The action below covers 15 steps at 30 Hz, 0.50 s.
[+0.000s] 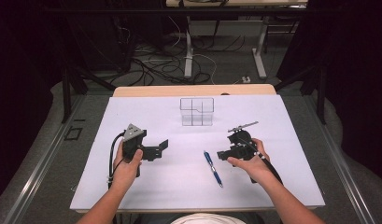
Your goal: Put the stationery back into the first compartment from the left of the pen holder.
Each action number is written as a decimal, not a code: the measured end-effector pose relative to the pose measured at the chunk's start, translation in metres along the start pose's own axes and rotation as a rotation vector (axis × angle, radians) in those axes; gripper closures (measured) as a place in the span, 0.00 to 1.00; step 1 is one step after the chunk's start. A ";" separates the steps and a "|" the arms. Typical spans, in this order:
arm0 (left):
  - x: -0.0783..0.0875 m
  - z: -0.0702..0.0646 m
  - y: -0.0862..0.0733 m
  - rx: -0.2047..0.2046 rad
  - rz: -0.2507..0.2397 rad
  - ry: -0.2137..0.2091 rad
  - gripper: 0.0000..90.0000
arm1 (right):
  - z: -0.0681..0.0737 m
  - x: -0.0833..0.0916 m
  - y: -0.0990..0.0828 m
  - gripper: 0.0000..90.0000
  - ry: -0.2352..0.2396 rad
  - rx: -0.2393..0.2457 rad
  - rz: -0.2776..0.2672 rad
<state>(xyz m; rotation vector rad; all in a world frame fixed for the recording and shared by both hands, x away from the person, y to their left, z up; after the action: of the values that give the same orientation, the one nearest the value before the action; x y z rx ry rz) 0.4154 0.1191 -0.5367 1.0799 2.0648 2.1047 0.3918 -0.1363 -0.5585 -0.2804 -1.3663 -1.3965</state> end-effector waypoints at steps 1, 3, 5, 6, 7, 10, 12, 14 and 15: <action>0.000 0.000 -0.001 -0.003 0.004 0.000 0.00 | 0.001 -0.002 0.000 0.50 0.004 -0.001 0.008; 0.000 -0.001 -0.002 -0.007 0.008 0.000 0.00 | 0.004 -0.005 -0.002 0.55 0.009 -0.012 0.030; -0.001 -0.001 -0.002 -0.009 0.010 0.004 0.00 | 0.006 -0.008 -0.003 0.59 0.013 -0.039 0.052; -0.001 -0.001 -0.002 -0.009 0.009 0.004 0.00 | 0.006 -0.009 -0.004 0.61 0.017 -0.049 0.067; -0.001 -0.001 -0.002 -0.009 0.011 0.003 0.00 | 0.006 -0.011 -0.005 0.62 0.024 -0.052 0.075; -0.002 -0.002 -0.003 -0.001 0.009 -0.003 0.00 | 0.007 -0.013 -0.011 0.67 0.022 -0.079 0.165; -0.002 -0.001 -0.004 -0.014 0.013 0.000 0.00 | 0.008 -0.020 -0.011 0.68 0.040 -0.087 0.142; -0.002 -0.001 -0.004 -0.011 0.014 -0.004 0.00 | 0.010 -0.027 -0.009 0.69 0.053 -0.094 0.111; -0.002 -0.001 -0.004 -0.011 0.015 -0.004 0.00 | 0.010 -0.021 -0.015 0.69 0.028 -0.091 0.226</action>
<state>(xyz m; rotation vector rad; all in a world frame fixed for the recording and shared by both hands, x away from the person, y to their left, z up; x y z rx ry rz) 0.4144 0.1175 -0.5411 1.1001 2.0473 2.1163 0.3826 -0.1217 -0.5805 -0.4596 -1.2097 -1.2707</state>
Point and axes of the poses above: each handheld gripper's, and its own axes: x roughly backward along the jaws, y roughly out of its top, z roughly to its left, the point moved 9 cm from there along -x, roughly forward along the jaws, and after that the axes turned 8 degrees about y, right-handed, at the moved point
